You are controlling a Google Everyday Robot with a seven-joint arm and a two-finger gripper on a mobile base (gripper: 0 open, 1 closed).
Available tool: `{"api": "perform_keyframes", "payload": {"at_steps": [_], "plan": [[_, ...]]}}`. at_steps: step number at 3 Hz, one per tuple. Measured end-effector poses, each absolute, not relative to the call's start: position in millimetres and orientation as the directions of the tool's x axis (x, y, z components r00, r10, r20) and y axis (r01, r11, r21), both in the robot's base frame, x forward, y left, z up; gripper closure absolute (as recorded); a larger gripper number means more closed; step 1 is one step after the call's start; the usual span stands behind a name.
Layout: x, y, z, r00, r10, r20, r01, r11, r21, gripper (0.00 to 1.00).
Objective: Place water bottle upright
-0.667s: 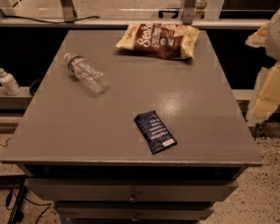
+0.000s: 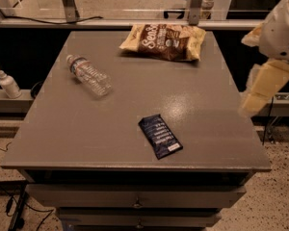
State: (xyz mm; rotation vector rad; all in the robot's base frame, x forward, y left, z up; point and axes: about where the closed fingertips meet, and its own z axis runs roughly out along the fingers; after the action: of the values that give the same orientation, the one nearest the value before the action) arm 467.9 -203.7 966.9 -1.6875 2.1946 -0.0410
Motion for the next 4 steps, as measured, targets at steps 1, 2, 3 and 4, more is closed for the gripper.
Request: {"api": "perform_keyframes", "payload": {"at_steps": [1,2,3,4], "plan": [[517.5,-179.7,957.8,-0.221,-0.915,-0.337,-0.922,0.309,-0.235,0.00],[566.1,-152.9,955.0,-0.259,-0.873,-0.413,-0.913,0.361,-0.190,0.00],[611.6,-118.9,966.5,-0.319,-0.809,-0.493,-0.896,0.427,-0.120,0.00],[640.0,-93.8,980.7,-0.388,-0.756,-0.527,-0.865,0.497,-0.076,0.00]]}}
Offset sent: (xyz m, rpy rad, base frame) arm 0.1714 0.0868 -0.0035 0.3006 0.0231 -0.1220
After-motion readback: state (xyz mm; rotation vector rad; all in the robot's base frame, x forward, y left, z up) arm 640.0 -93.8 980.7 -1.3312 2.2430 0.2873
